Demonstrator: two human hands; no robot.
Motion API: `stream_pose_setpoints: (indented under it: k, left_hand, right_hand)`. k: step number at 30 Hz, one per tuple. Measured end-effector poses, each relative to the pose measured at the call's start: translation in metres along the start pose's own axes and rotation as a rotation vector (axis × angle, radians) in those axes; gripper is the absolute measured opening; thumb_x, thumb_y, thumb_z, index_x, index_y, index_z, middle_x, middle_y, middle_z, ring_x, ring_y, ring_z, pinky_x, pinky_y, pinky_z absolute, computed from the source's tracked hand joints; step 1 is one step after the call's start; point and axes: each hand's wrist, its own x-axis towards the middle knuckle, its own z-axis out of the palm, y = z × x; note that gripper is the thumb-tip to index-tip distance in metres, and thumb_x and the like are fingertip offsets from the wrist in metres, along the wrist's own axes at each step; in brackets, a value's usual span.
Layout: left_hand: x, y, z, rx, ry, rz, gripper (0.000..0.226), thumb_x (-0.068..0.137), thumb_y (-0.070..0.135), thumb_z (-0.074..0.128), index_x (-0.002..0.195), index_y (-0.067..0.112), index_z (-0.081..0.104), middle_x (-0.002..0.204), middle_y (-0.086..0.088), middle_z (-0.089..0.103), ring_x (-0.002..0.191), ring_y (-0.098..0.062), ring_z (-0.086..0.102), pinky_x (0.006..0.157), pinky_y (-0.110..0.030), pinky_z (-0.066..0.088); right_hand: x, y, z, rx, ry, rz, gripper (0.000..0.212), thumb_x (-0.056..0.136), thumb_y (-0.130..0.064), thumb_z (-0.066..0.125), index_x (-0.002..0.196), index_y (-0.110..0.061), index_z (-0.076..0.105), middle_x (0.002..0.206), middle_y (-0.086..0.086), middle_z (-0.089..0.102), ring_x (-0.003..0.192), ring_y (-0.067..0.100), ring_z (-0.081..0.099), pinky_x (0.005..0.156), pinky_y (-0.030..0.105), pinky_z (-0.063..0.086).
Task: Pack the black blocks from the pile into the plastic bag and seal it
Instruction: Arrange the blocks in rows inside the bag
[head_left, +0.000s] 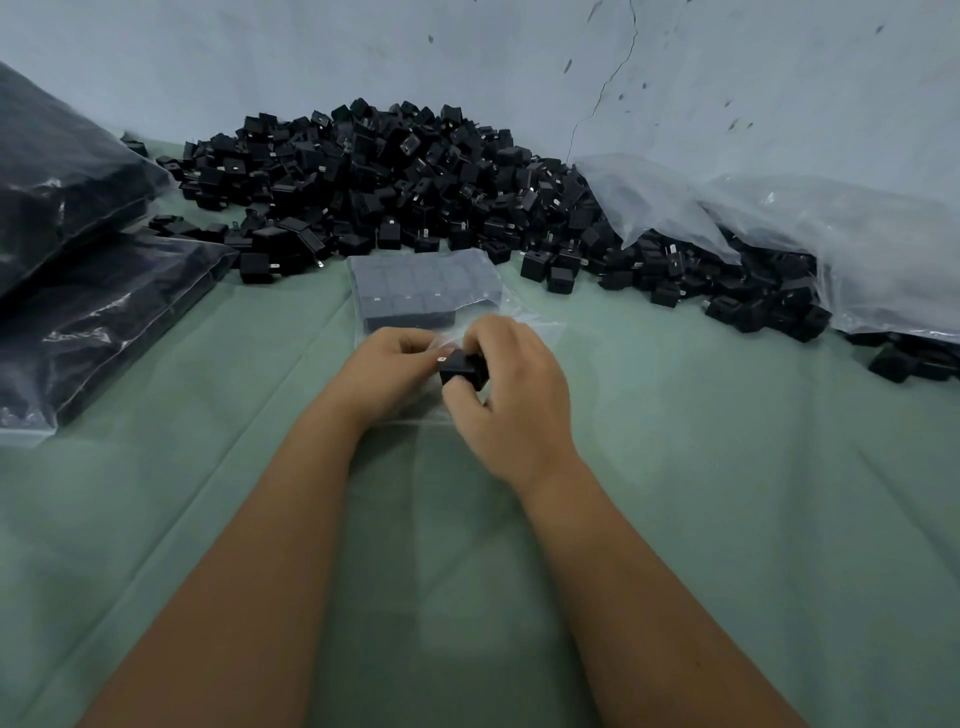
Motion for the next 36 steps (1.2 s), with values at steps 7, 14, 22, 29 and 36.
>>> stream_pose_setpoints:
  k: [7,14,22,29,36]
  left_hand:
    - [0.0,0.002,0.01,-0.034,0.13,-0.012,0.02,0.094,0.027,0.061,0.089,0.016,0.077,0.093,-0.018,0.071,0.075,-0.013,0.058,0.071,-0.025,0.046]
    - [-0.005,0.004,0.014,-0.024,0.382,0.23,0.013,0.092,0.029,0.065,0.096,0.032,0.076,0.094,0.028,0.072,0.094,0.014,0.062,0.076,0.0,0.041]
    - [-0.003,0.004,0.022,0.056,0.465,0.364,0.015,0.091,0.028,0.065,0.101,0.032,0.076,0.085,0.043,0.063,0.095,0.015,0.06,0.079,-0.001,0.041]
    - [-0.003,0.004,0.025,0.109,0.488,0.328,0.017,0.093,0.036,0.057,0.091,0.041,0.073,0.087,0.033,0.068,0.088,0.006,0.063,0.075,-0.02,0.05]
    - [-0.006,0.009,0.025,0.115,0.544,0.346,0.022,0.091,0.034,0.057,0.075,0.047,0.064,0.075,0.026,0.066,0.076,0.004,0.061,0.069,-0.026,0.05]
  right_hand:
    - [0.0,0.01,0.008,-0.477,-0.171,0.076,0.029,0.084,-0.027,0.058,0.107,-0.009,0.054,0.097,0.01,0.061,0.091,0.029,0.052,0.072,0.032,0.029]
    - [0.002,0.01,0.007,-0.524,-0.151,0.077,0.025,0.084,-0.037,0.057,0.097,-0.015,0.057,0.087,0.006,0.064,0.084,0.027,0.055,0.069,0.031,0.024]
    - [0.005,0.01,0.005,-0.475,-0.207,0.093,0.02,0.086,-0.016,0.058,0.106,-0.015,0.06,0.092,0.007,0.058,0.083,0.025,0.052,0.065,0.03,0.027]
    - [0.004,0.006,0.004,-0.424,-0.202,0.134,0.019,0.086,-0.026,0.055,0.093,-0.017,0.07,0.091,0.004,0.052,0.078,0.023,0.052,0.063,0.029,0.03]
    - [0.005,0.008,0.003,-0.372,-0.352,0.19,0.028,0.092,-0.03,0.05,0.111,-0.018,0.066,0.113,0.001,0.048,0.088,0.021,0.056,0.063,0.027,0.034]
